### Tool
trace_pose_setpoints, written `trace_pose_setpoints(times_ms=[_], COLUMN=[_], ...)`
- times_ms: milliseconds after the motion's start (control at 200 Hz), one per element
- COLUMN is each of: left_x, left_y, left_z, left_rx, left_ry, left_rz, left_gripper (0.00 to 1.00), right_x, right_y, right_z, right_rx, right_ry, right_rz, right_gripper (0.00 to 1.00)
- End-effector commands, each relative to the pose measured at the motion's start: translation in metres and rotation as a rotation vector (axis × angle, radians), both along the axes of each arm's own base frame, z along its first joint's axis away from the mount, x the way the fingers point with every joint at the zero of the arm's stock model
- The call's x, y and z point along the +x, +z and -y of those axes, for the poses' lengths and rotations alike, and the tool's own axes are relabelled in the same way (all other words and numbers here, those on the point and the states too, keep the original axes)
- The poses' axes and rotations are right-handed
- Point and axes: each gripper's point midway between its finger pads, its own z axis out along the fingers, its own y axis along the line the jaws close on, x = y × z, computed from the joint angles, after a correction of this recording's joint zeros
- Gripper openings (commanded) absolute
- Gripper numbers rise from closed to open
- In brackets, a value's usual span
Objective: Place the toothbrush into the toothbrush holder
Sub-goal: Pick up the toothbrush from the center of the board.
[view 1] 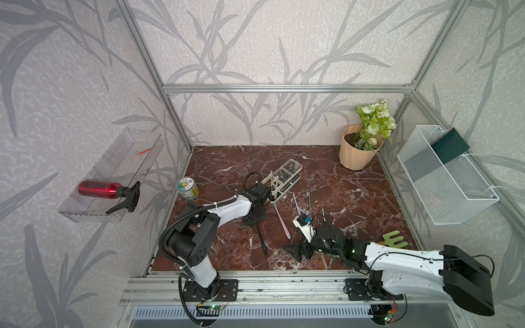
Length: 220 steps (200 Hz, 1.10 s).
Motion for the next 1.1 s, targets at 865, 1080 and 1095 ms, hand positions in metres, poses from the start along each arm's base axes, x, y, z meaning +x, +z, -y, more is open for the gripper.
trace_pose_setpoints(times_ms=[865,1080,1095], left_x=[0.006,0.002,0.002], left_y=[0.032,0.065,0.067], left_z=[-0.012,-0.007,-0.007], left_rx=[0.029,-0.059,-0.066], left_ry=[-0.002,0.025,0.025], left_rz=[0.025,0.109,0.114], left_gripper=[0.00,0.00,0.00], right_x=[0.001,-0.001,-0.002], right_y=[0.016,0.013,0.012], right_z=[-0.010,-0.017,-0.018], right_rx=[0.038,0.044,0.046], right_ry=[0.021,0.047,0.049], right_rz=[0.006,-0.017,-0.020], right_gripper=[0.98,0.98,0.98])
